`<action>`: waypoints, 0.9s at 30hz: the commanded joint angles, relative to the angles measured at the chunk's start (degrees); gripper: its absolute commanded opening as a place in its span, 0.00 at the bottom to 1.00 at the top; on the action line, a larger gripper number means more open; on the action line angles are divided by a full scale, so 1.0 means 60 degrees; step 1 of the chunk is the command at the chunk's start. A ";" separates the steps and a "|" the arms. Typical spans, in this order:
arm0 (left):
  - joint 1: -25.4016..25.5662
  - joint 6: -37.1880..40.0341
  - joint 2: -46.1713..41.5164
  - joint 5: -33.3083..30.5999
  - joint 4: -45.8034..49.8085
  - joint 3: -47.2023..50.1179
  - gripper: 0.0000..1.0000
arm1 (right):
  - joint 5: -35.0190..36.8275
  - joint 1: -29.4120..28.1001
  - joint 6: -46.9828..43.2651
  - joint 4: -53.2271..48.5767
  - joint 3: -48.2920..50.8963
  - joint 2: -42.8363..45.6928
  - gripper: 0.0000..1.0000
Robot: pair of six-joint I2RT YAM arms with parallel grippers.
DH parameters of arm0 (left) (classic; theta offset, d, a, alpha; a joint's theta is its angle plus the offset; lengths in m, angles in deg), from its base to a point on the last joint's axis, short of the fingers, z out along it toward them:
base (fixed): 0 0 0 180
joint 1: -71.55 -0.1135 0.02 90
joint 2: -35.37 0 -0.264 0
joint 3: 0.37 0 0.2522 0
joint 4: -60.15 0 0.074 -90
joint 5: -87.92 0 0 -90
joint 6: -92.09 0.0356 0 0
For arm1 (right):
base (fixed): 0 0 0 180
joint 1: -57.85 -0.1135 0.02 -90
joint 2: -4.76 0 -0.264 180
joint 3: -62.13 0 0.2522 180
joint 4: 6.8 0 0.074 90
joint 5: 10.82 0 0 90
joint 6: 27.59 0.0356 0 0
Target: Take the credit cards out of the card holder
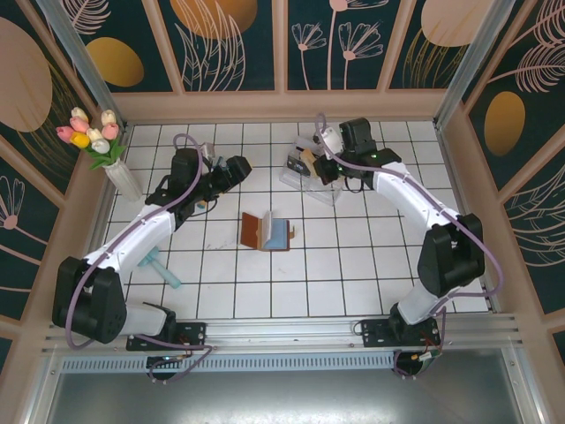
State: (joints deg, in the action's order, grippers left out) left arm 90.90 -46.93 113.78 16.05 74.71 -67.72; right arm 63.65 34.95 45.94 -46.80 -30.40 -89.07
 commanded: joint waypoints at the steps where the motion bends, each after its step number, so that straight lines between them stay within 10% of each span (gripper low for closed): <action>1: -0.0001 0.0571 0.0102 -0.0154 0.0238 0.0202 0.98 | 0.1363 0.0246 -0.2454 -0.1564 -0.0816 -0.0574 0.00; 27: 0.0001 0.0643 0.0416 0.0401 0.0424 0.0363 0.99 | 0.0687 0.1364 -0.5649 -0.2558 -0.2859 -0.3128 0.01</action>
State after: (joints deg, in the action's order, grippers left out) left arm 90.90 -43.34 116.60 17.17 76.61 -66.23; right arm 69.69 43.08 14.01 -60.25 -45.63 -106.07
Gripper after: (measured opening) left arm 0.985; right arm 0.066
